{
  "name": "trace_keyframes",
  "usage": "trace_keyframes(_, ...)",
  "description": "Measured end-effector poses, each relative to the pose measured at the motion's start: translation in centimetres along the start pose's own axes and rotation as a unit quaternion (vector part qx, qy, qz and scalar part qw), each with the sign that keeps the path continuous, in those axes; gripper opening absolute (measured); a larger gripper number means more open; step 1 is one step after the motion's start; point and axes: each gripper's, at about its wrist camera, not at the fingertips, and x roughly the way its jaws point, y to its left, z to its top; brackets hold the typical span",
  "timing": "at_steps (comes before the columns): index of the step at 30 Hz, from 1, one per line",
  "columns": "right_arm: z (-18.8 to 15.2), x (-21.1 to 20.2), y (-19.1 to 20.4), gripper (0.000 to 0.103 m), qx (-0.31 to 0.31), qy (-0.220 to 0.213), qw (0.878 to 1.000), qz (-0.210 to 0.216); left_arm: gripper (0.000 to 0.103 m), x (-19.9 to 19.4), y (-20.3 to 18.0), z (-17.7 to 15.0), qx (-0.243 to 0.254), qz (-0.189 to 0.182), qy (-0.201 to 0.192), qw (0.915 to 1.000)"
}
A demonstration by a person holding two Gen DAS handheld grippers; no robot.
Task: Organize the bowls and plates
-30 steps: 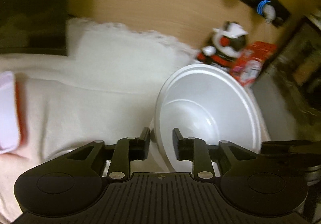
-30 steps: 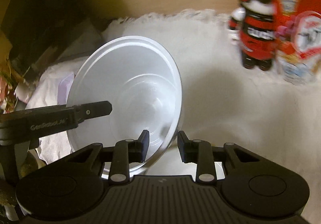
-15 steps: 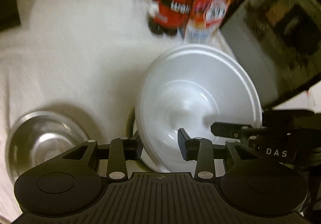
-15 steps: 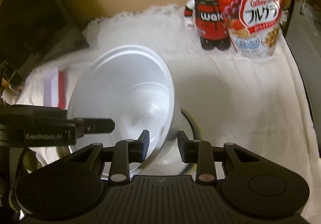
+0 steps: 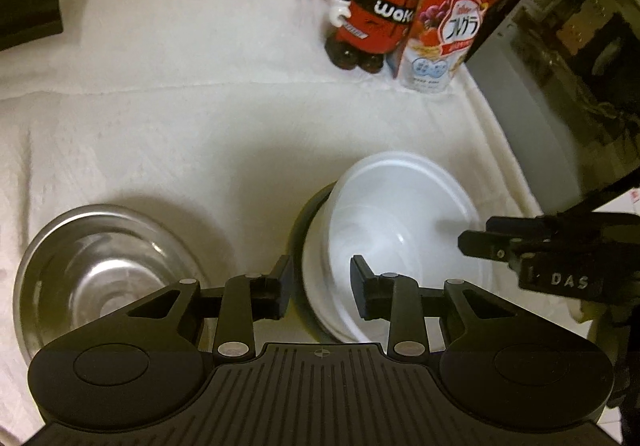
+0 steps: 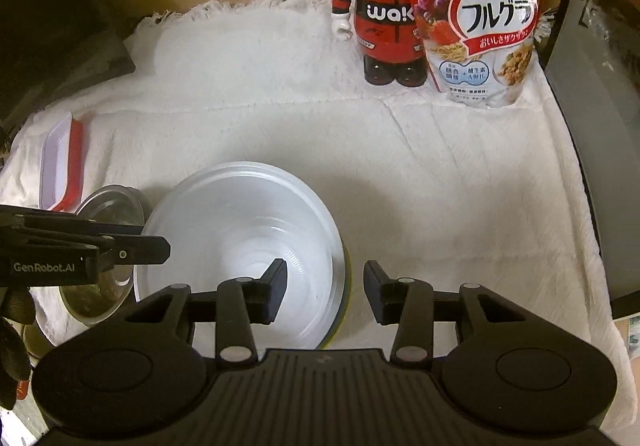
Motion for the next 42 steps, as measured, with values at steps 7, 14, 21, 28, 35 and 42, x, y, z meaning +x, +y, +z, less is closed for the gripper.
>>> trace_keyframes(7,0.1,0.8,-0.1,0.042,-0.008,-0.004,1.0,-0.002,0.034,-0.7,-0.7,-1.0,0.032,0.022,-0.03,0.9988)
trace_keyframes(14,-0.2,2.3,-0.8,0.044,-0.005,-0.014,1.0,-0.001,0.034,-0.3,0.0,-1.5,0.001,0.012,-0.024,0.9996)
trace_keyframes(21,-0.1,3.4,-1.5,0.045,0.011,-0.005,1.0,0.019,0.034,-1.2,0.7,-0.9,-0.032,-0.029,-0.045,0.9981)
trace_keyframes(28,-0.4,4.2,-1.6,0.045,0.027,-0.003,0.999,0.031,0.034,-1.8,0.8,-1.1,-0.03,-0.047,-0.071,0.9959)
trace_keyframes(35,-1.0,3.2,-0.8,0.045,0.04,-0.028,0.999,0.02,0.034,-1.2,1.8,-1.7,-0.03,-0.039,-0.061,0.9969)
trace_keyframes(42,-2.6,2.0,0.5,0.045,0.07,-0.06,0.996,-0.018,0.034,-1.0,1.5,-2.4,0.008,-0.023,-0.061,0.9978)
